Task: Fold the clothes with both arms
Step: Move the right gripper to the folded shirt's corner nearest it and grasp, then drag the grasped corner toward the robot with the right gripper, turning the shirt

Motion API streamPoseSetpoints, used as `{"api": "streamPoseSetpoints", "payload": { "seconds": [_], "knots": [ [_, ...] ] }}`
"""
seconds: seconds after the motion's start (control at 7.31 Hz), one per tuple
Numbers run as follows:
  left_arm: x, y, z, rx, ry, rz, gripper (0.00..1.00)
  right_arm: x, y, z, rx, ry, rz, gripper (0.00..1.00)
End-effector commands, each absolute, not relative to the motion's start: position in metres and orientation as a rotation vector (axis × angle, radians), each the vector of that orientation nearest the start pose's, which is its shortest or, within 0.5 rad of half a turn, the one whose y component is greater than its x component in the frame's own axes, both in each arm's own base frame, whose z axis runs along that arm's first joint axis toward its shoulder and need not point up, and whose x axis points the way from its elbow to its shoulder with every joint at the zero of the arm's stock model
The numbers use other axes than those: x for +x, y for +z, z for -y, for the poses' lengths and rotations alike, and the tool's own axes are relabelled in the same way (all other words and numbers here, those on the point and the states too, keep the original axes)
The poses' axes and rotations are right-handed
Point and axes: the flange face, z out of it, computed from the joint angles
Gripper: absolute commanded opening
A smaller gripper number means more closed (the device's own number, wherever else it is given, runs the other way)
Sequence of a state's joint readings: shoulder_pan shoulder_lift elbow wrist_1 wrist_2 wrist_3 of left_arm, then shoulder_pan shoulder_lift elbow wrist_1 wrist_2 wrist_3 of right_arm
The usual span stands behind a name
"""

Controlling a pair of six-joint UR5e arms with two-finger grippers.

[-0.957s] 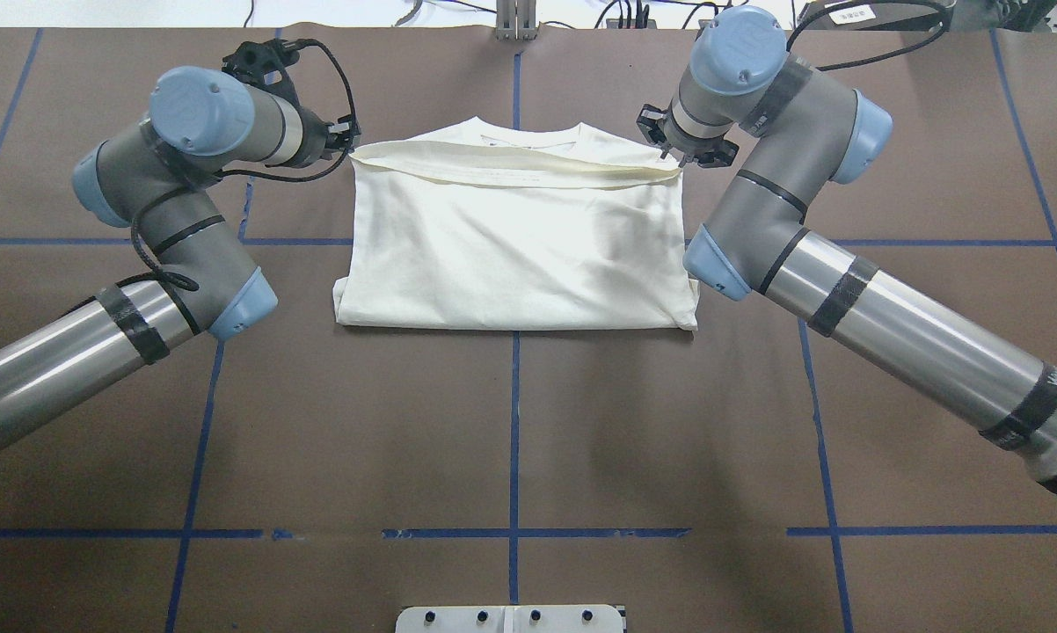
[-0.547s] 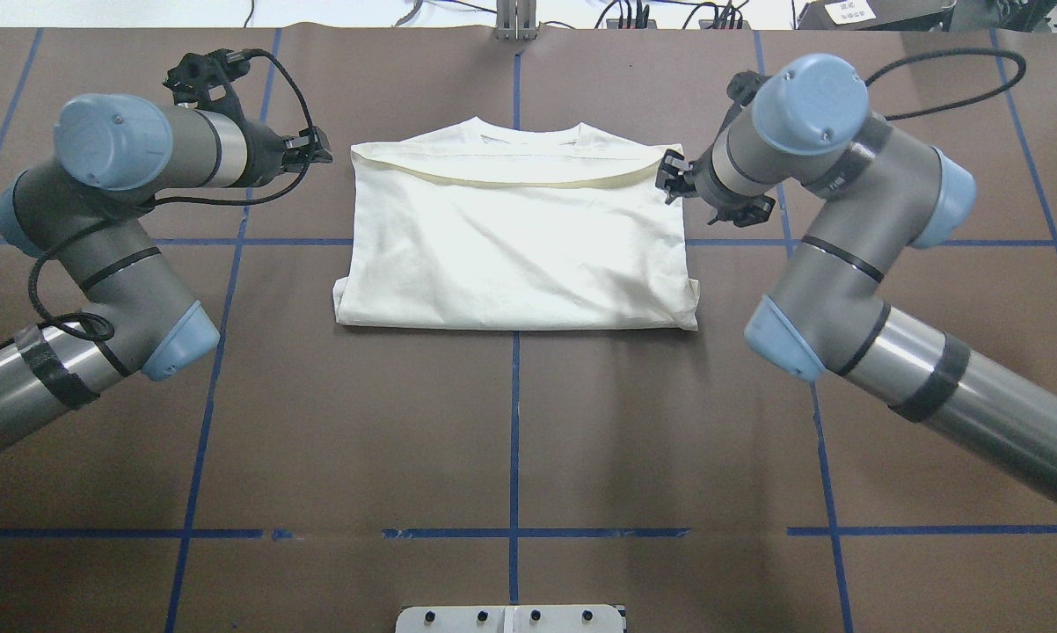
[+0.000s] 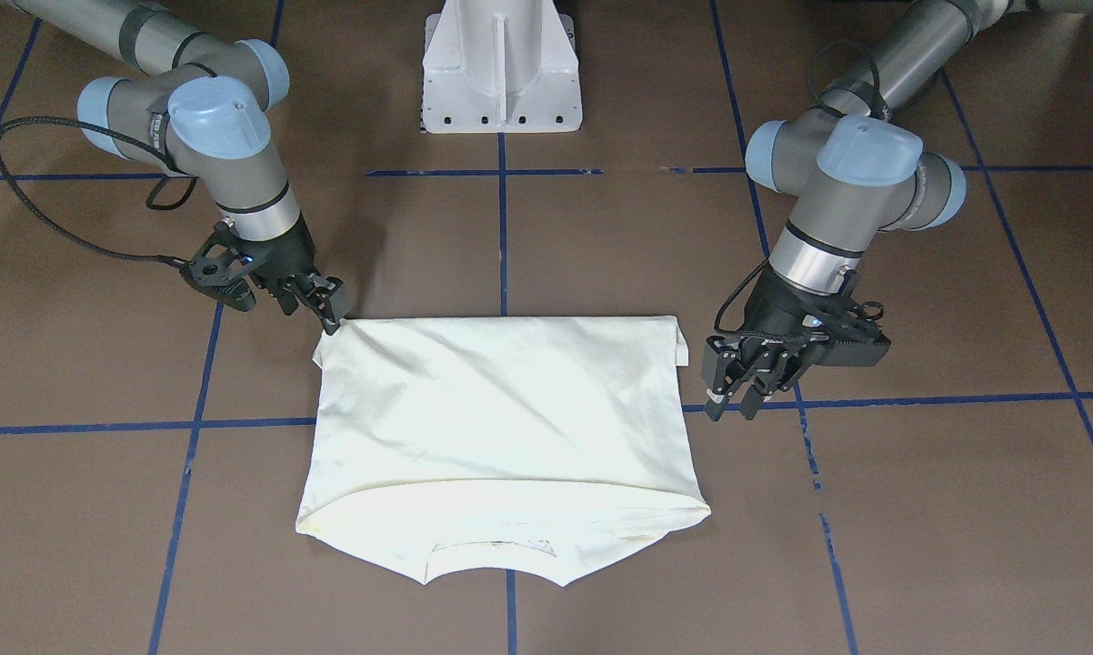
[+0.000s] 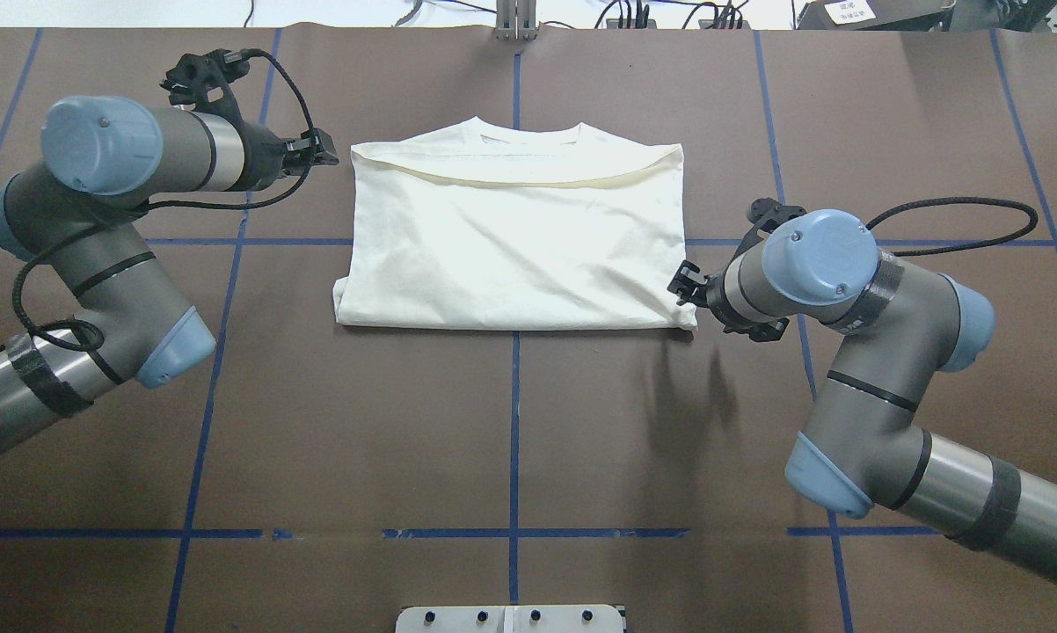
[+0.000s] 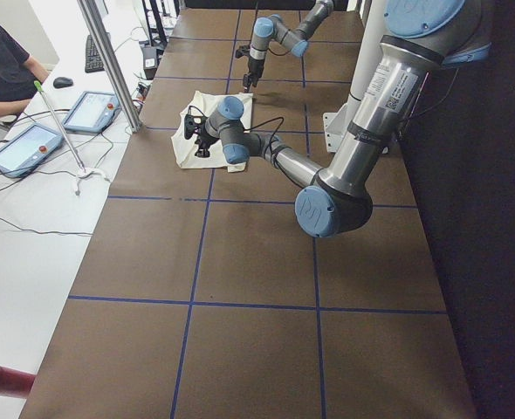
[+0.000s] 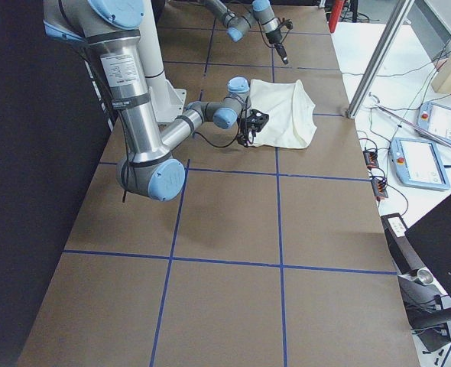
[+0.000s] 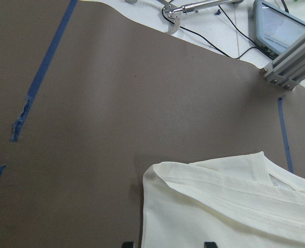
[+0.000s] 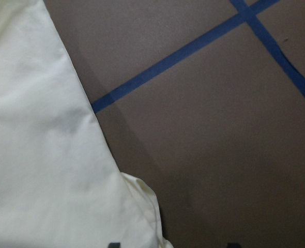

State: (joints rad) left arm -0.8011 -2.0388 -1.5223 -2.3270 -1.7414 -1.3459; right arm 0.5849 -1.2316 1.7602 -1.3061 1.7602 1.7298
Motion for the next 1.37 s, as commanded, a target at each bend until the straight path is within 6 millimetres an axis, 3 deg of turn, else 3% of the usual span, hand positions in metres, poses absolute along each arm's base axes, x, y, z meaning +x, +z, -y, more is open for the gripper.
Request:
{"api": "streamPoseSetpoints", "payload": {
  "seconds": [0.0, 0.27, 0.41, 0.68, 0.96, 1.09, 1.23],
  "knots": [
    [0.388, 0.325, 0.568, 0.455, -0.408, -1.107, 0.55, -0.462, 0.365, 0.433, 0.002, 0.653, 0.818, 0.72],
    [0.387, 0.332, 0.566, 0.450, -0.410, -1.097, 0.55, -0.482, 0.365, 0.437, 0.027, 0.668, 0.801, 0.71],
    [0.387, 0.333, 0.565, 0.450, -0.408, -1.097, 0.55, -0.485, 0.363, 0.436, 0.028, 0.674, 0.804, 0.62],
    [0.387, 0.334, 0.566, 0.450, -0.409, -1.095, 0.55, -0.490, 0.361, 0.425, 0.005, 0.700, 0.812, 0.00],
    [0.387, 0.333, 0.565, 0.450, -0.408, -1.097, 0.55, -0.490, 0.359, 0.420, 0.021, 0.697, 0.817, 0.00],
    [0.388, 0.332, 0.565, 0.448, -0.407, -1.099, 0.55, -0.481, 0.334, 0.395, 0.014, 0.665, 0.874, 0.00],
    [0.389, 0.330, 0.564, 0.447, -0.408, -1.102, 0.55, -0.464, 0.317, 0.337, -0.016, 0.590, 0.923, 0.00]
  ]
}}
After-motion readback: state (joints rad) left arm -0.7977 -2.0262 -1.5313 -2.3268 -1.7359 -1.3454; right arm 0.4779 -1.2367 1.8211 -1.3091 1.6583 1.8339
